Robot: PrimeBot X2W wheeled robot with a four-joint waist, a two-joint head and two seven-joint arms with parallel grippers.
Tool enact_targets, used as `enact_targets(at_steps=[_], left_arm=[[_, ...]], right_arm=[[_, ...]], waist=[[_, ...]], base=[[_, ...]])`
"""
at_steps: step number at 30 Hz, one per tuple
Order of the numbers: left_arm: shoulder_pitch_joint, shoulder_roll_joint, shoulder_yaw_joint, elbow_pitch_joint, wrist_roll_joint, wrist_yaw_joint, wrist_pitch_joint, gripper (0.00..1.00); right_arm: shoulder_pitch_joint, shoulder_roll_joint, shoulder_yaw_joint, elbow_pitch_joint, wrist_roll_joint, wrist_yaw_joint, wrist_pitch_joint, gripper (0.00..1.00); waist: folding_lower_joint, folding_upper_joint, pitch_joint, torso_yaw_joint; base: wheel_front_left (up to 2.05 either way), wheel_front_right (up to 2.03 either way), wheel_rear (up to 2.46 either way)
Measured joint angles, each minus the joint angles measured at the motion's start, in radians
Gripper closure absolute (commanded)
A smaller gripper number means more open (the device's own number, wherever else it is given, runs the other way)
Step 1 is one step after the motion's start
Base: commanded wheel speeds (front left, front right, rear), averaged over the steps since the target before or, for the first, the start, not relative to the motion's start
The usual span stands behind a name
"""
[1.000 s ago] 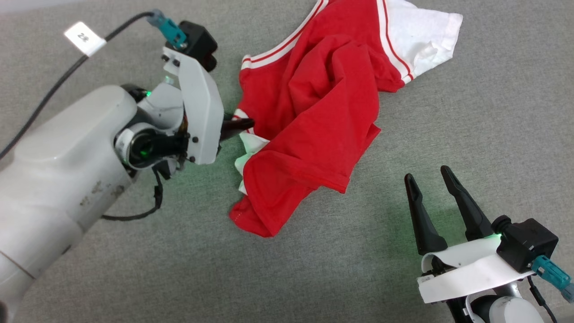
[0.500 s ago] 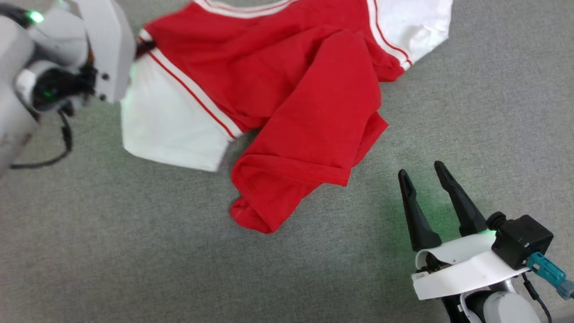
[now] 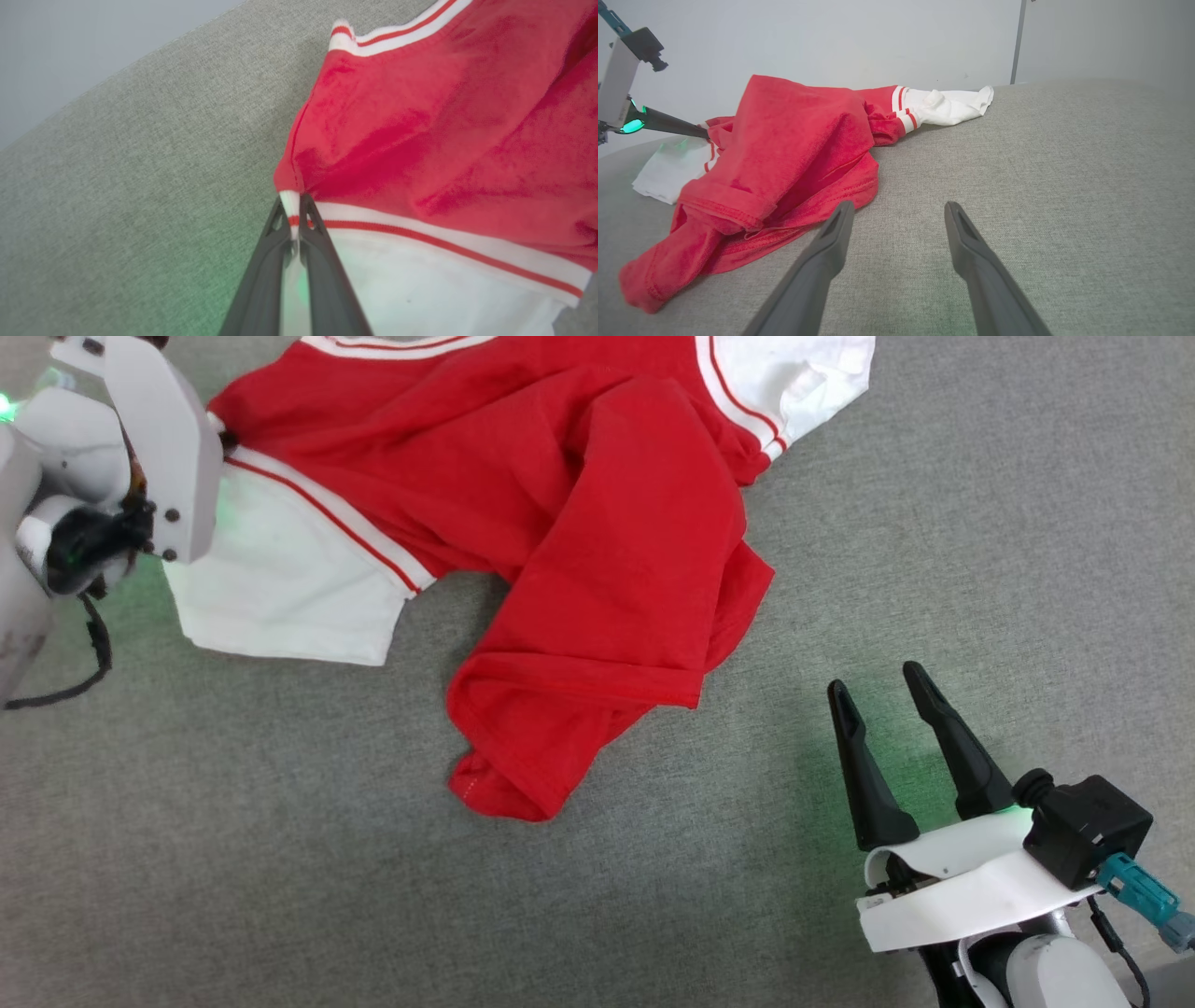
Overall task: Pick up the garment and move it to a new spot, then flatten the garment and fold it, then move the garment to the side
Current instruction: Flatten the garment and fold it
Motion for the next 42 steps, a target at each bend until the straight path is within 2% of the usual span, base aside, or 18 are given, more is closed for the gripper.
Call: enact_targets(at_steps=[5, 11, 14, 19, 21, 24, 26, 29, 33, 35, 38, 42], left_arm=[[0.034, 0.000, 0.005, -0.014, -0.039, 0.000, -0.082, 0.00], [0.122, 0.007, 0.049, -0.101, -0.113, 0.000, -0.291, 0.00], [0.191, 0.004, 0.092, -0.139, -0.165, 0.000, -0.436, 0.00], [0.333, -0.015, 0.098, -0.171, -0.158, 0.002, -0.640, 0.00], [0.377, -0.026, 0.107, -0.176, -0.139, 0.026, -0.683, 0.00], [0.441, -0.048, 0.156, -0.207, -0.092, 0.071, -0.706, 0.00], [0.490, -0.062, 0.269, -0.256, -0.029, 0.113, -0.706, 0.00], [0.603, -0.093, 0.461, -0.356, 0.088, 0.163, -0.710, 0.00], [0.802, -0.139, 0.671, -0.502, 0.303, 0.215, -0.710, 0.00], [0.879, -0.171, 0.755, -0.560, 0.383, 0.208, -0.710, 0.00], [0.958, -0.214, 0.844, -0.613, 0.478, 0.175, -0.710, 0.00], [0.988, -0.267, 0.909, -0.622, 0.552, 0.119, -0.710, 0.00]], right_arm=[[0.001, 0.000, -0.013, -0.009, -0.020, 0.000, 0.015, 0.00], [0.004, -0.009, -0.031, -0.031, -0.045, 0.000, 0.058, 0.00], [0.001, -0.036, -0.039, -0.043, -0.052, 0.000, 0.086, 0.00], [-0.047, -0.091, -0.035, -0.059, -0.053, 0.000, 0.145, 0.00], [-0.080, -0.120, -0.035, -0.053, -0.042, 0.000, 0.176, 0.00], [-0.156, -0.178, -0.039, -0.019, -0.007, 0.000, 0.225, 0.00], [-0.218, -0.223, -0.047, 0.018, 0.039, 0.000, 0.263, 0.00], [-0.322, -0.324, -0.044, 0.084, 0.052, 0.000, 0.324, 0.00], [-0.461, -0.413, -0.019, 0.183, 0.112, 0.000, 0.428, 0.00], [-0.530, -0.466, -0.008, 0.242, 0.143, 0.000, 0.488, 0.00], [-0.635, -0.536, 0.017, 0.330, 0.173, 0.000, 0.583, 0.00], [-0.746, -0.625, 0.086, 0.420, 0.231, 0.000, 0.712, 0.00]], waist=[[0.0000, 0.0000, -0.024, 0.010], [0.0000, 0.0000, -0.070, 0.045], [0.0000, 0.0000, -0.092, 0.073], [0.0000, 0.0000, -0.127, 0.136], [0.0000, 0.0000, -0.138, 0.164], [0.0000, 0.0000, -0.151, 0.207], [0.0000, 0.0000, -0.156, 0.236], [0.0000, 0.0000, -0.159, 0.281], [0.0000, 0.0000, -0.154, 0.338], [0.0000, 0.0000, -0.148, 0.364], [0.0000, 0.0000, -0.131, 0.399], [0.0000, 0.0000, -0.094, 0.438]], base=[[0.00, 0.00, 0.00], [0.00, 0.00, 0.00], [0.00, 0.00, 0.00], [0.00, 0.00, 0.00], [0.00, 0.00, 0.00], [0.00, 0.00, 0.00], [0.00, 0.00, 0.00], [0.00, 0.00, 0.00], [0.00, 0.00, 0.00], [0.00, 0.00, 0.00], [0.00, 0.00, 0.00], [0.00, 0.00, 0.00]])
